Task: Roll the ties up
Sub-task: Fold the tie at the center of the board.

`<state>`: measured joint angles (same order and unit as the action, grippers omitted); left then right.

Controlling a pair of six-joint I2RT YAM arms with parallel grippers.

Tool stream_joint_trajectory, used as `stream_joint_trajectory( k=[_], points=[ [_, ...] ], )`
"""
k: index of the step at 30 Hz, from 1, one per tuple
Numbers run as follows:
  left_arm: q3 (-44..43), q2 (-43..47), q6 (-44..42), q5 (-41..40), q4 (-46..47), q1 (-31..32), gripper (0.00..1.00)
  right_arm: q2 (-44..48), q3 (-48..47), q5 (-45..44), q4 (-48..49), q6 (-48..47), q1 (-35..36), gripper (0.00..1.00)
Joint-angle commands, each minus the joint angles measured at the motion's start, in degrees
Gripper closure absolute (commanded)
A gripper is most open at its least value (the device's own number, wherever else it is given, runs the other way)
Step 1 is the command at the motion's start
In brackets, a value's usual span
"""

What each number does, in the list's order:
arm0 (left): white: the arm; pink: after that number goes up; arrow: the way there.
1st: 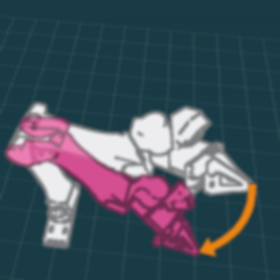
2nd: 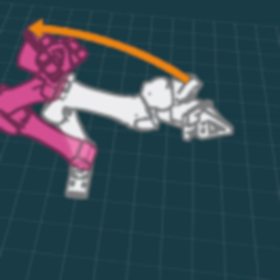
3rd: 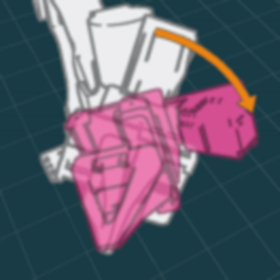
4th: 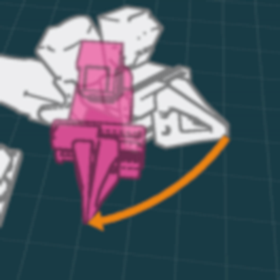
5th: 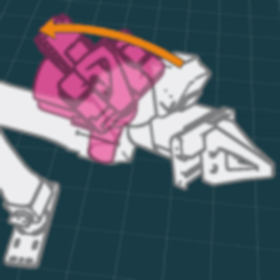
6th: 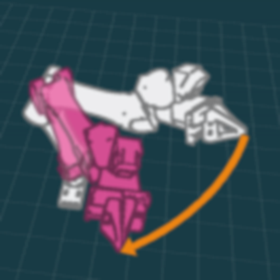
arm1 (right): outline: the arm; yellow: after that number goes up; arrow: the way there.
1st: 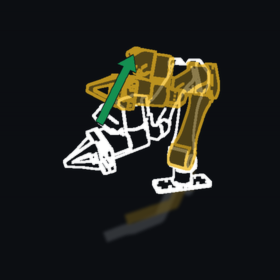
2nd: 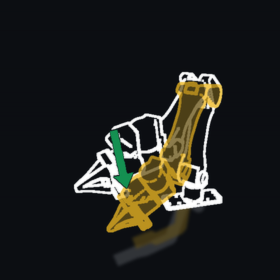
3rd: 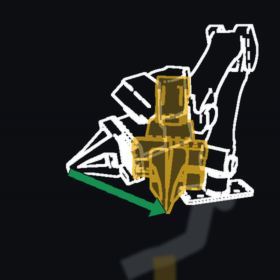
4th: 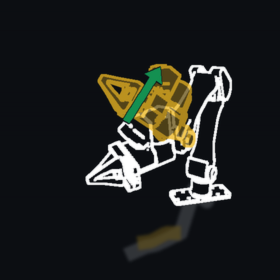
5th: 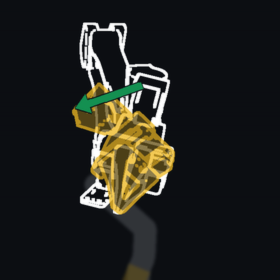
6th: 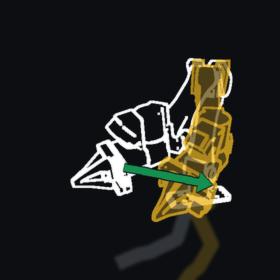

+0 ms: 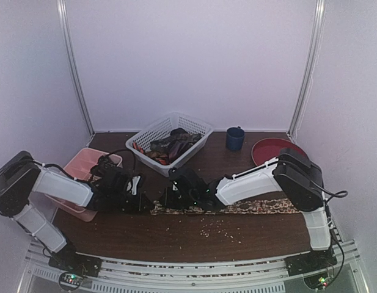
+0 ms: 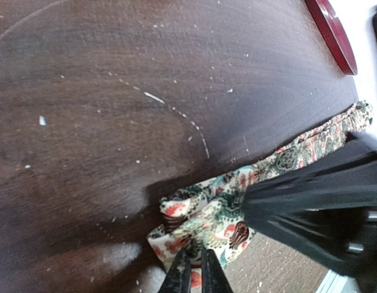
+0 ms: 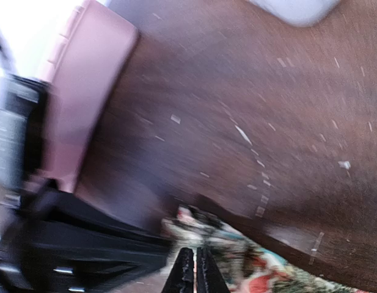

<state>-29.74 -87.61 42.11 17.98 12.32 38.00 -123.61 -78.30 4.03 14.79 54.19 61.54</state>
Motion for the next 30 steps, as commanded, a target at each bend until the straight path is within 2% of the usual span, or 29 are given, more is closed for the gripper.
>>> stream_joint_trajectory(
  k=[1,7,23,30],
  points=[
    [-0.88,4.78,0.91,-4.85,-3.24,0.37,0.91,-2.2,-0.18,-0.14,-4.01,-0.48,0.44,0.97],
    [-0.16,6.68,1.16,-10.44,-8.22,0.32,0.95,-1.84,2.11,-0.94,-3.86,-0.95,0.62,0.98],
    [-0.31,-1.55,1.99,-6.07,-1.08,1.66,1.0,0.11,5.54,-1.3,1.44,-0.58,0.47,0.98],
    [0.75,-2.66,3.06,-0.98,5.82,1.9,1.0,1.41,7.64,0.11,5.64,0.08,0.34,0.94]
  ],
)
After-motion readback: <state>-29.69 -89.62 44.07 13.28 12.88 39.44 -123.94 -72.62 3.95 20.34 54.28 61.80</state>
